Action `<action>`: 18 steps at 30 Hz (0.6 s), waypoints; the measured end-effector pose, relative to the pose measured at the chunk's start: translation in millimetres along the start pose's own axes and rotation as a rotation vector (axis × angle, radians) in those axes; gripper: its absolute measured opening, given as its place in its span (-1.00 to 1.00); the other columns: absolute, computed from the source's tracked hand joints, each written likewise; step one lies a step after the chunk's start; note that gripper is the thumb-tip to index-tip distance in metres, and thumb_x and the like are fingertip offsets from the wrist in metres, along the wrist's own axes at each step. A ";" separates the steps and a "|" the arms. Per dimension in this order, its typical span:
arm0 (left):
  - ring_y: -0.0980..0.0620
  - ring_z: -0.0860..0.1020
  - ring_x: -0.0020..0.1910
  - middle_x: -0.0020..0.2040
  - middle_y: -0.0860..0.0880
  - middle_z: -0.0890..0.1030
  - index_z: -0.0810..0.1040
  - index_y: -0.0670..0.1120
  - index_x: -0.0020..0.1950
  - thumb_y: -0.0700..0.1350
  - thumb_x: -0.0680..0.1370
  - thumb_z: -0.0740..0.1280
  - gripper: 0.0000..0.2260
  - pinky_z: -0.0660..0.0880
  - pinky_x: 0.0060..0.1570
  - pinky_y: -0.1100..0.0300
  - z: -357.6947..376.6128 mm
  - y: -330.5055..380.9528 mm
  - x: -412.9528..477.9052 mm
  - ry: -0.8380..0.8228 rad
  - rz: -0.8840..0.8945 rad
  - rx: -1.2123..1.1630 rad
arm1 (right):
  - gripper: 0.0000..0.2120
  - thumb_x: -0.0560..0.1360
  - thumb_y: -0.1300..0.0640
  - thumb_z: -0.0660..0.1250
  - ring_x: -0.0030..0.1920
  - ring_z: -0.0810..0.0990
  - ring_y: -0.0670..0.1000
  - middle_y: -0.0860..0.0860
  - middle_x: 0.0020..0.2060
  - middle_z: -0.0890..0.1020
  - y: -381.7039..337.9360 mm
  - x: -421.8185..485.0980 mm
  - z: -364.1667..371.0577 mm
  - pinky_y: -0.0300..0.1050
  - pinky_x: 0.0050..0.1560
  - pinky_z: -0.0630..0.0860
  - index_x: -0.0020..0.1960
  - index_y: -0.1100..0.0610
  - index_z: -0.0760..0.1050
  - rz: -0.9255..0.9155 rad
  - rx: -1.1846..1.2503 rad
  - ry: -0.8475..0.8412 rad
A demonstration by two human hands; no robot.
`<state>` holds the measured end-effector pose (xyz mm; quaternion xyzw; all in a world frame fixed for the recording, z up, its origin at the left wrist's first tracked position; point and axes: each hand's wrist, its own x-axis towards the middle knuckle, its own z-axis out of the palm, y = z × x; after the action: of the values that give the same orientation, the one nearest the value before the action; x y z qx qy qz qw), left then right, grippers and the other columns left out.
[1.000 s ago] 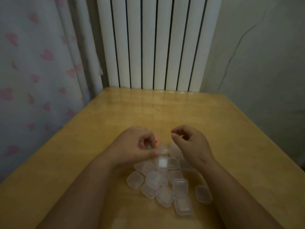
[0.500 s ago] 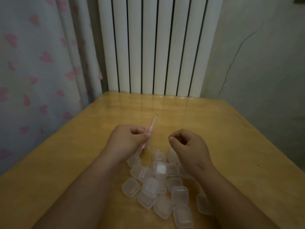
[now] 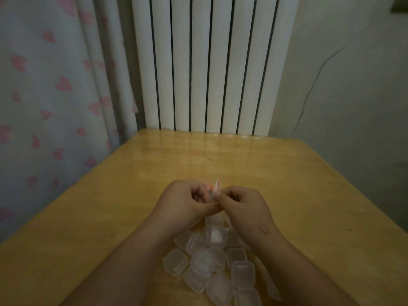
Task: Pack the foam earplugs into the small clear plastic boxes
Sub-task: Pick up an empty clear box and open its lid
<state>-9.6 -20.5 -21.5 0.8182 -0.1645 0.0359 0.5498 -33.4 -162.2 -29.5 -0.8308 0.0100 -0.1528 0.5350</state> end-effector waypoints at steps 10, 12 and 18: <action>0.39 0.51 -0.38 -0.44 0.30 0.56 0.62 0.03 -0.33 -0.17 0.49 0.42 -0.79 0.34 -0.38 0.48 -4.7 -1.5 2.7 -0.009 0.016 0.140 | -0.77 0.49 0.05 0.35 -0.47 0.37 -0.19 -0.08 -0.48 0.51 3.1 2.8 -5.7 -0.18 -0.37 0.31 -0.33 0.07 0.55 -0.023 -0.080 -0.018; 0.30 0.49 -0.39 -0.44 0.21 0.56 0.57 0.07 -0.35 -0.09 0.50 0.41 -0.78 0.32 -0.40 0.39 -4.0 -4.9 4.9 0.020 0.040 0.254 | -0.76 0.50 0.03 0.35 -0.47 0.37 -0.17 -0.10 -0.49 0.48 4.0 3.5 -5.1 -0.19 -0.38 0.29 -0.33 0.07 0.53 -0.035 -0.141 -0.013; 0.18 0.44 -0.42 -0.41 0.09 0.53 0.52 0.05 -0.32 -0.05 0.54 0.35 -0.78 0.32 -0.42 0.34 0.5 -4.3 5.5 0.092 0.019 0.315 | -0.77 0.48 0.07 0.31 -0.42 0.39 -0.13 -0.08 -0.48 0.47 4.2 5.1 -2.7 -0.12 -0.35 0.33 -0.33 0.09 0.48 -0.035 -0.224 0.019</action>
<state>-3.1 -20.7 -24.2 0.8902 -0.1393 0.1039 0.4212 -28.7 -167.3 -31.0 -0.8841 0.0178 -0.1677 0.4358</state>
